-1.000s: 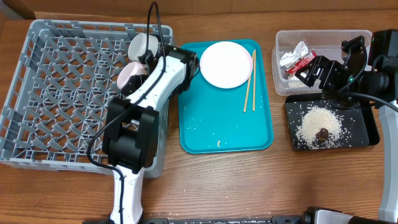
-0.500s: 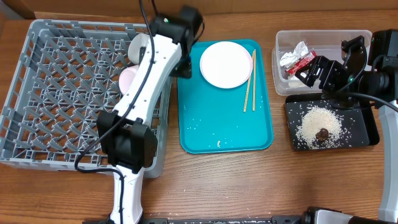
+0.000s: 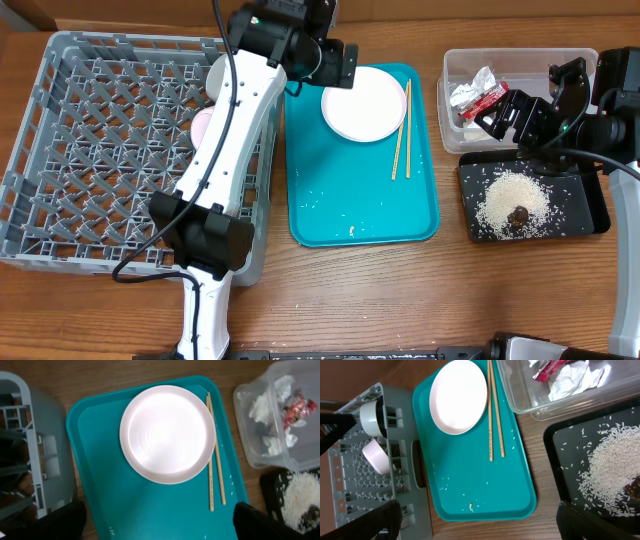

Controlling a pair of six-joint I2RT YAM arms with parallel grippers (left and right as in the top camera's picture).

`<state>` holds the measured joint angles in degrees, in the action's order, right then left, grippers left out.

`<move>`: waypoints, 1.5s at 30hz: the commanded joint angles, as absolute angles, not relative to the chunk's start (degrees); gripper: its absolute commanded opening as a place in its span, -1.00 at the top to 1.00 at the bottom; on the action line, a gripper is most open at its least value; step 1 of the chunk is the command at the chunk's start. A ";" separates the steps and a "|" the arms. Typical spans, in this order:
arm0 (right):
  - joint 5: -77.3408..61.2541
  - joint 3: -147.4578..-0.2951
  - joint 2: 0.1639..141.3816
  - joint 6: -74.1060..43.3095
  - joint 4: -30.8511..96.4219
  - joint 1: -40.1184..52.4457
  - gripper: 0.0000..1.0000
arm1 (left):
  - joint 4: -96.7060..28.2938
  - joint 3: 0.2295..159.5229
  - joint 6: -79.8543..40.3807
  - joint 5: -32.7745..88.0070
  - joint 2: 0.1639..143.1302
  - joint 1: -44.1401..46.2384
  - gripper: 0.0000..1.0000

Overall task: Sort waste into correct bins and load items into the dishwasher
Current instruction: 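Reach the left gripper to the white plate on the teal tray, then grasp the white plate edge and lift it with the left gripper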

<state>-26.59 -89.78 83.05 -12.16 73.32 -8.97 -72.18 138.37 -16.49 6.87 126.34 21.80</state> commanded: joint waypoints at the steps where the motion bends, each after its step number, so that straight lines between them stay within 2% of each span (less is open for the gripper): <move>1: -26.35 -90.06 83.15 -11.94 73.19 -9.17 -1.00 | -69.78 132.73 -32.32 1.26 125.62 22.24 -0.86; 4: -26.37 -90.06 83.15 -11.92 73.19 -9.17 -1.00 | -64.64 126.80 -40.27 -0.89 125.62 23.05 -0.64; 8: -26.35 -90.06 83.15 -11.94 73.19 -9.17 -1.00 | -54.37 117.95 -42.72 -2.04 125.62 25.19 -0.36; 12: -26.35 -90.06 83.15 -11.94 73.19 -9.17 -1.00 | -48.18 111.42 -45.39 -5.61 125.62 27.00 -0.31; 18: -26.35 -90.06 83.15 -11.94 73.19 -9.17 -0.99 | -46.44 105.49 -51.22 -10.61 125.86 27.46 -0.19; 28: -26.35 -90.06 83.15 -11.92 73.19 -9.17 -1.00 | -39.99 103.55 -51.44 -10.50 128.92 27.42 0.03; 40: -26.35 -90.06 83.15 -11.94 73.19 -9.17 -1.00 | -40.29 103.55 -51.46 -9.15 133.43 27.42 0.18; 42: -26.35 -90.06 83.15 -11.94 73.19 -9.17 -1.00 | -40.56 103.55 -51.46 -9.15 133.75 27.44 0.33; 45: -26.35 -90.06 83.15 -11.92 73.19 -9.17 -1.00 | -40.91 103.55 -51.42 -9.58 133.75 27.44 0.74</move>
<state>-26.59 -89.78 83.05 -12.16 73.32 -8.97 -40.71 104.12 -51.31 -9.04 132.79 27.66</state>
